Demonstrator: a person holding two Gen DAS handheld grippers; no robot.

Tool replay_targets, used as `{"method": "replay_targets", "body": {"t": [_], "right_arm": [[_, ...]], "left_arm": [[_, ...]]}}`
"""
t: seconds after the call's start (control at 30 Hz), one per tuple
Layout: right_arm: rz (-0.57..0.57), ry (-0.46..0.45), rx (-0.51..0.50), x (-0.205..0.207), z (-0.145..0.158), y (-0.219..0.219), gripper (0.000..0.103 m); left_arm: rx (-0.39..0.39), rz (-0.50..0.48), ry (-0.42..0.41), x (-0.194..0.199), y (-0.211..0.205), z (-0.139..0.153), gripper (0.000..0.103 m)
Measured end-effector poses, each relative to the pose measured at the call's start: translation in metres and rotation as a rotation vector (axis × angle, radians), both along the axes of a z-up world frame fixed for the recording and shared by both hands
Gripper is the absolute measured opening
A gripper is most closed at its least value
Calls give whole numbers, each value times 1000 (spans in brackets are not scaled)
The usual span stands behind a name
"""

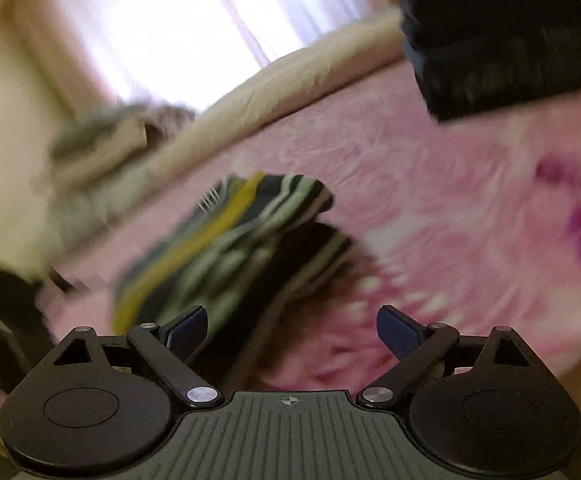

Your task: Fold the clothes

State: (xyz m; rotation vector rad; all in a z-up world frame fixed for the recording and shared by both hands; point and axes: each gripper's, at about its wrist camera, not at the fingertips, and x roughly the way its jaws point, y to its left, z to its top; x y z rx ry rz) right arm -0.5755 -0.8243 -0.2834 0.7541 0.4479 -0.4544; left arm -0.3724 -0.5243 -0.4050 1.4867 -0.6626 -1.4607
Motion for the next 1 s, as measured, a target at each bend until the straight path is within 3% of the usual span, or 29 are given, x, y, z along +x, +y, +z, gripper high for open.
{"method": "replay_targets", "body": {"t": [0.1, 0.2, 0.27, 0.33, 0.37, 0.4, 0.43, 0.47, 0.5, 0.53, 0.57, 0.83, 1.0], "right_arm": [[-60, -82, 182, 12, -1, -17, 94], [-127, -79, 328, 22, -9, -29, 94], [-170, -62, 368, 26, -15, -35, 94], [-191, -79, 374, 37, -20, -46, 94], [-200, -99, 366, 39, -21, -51, 92], [-206, -112, 369, 41, -24, -57, 84], [-211, -126, 374, 44, -26, -63, 61], [-205, -146, 394, 46, -30, -68, 47], [-203, -162, 410, 49, -33, -73, 41], [-200, -176, 422, 52, -35, -78, 28], [-183, -173, 402, 54, -29, -80, 25], [51, -112, 280, 114, 20, -101, 23], [171, 8, 270, 160, 10, -90, 25]], "left_arm": [[-5, -11, 10, 10, -14, -5, 55], [-3, -25, 22, 17, -26, -10, 44], [9, -33, 35, 19, -30, -12, 35], [20, -37, 39, 19, -32, -15, 20], [26, -39, 40, 18, -32, -16, 18], [22, -31, 52, 18, -32, -15, 14], [15, -21, 67, 17, -31, -14, 13], [9, -11, 81, 16, -30, -12, 11], [2, 0, 95, 15, -29, -10, 10], [1, 15, 114, 14, -27, -6, 10], [1, 32, 133, 13, -24, -1, 10], [5, 154, 233, -39, 71, 43, 10], [32, 257, 307, -62, 108, 40, 11]]}}
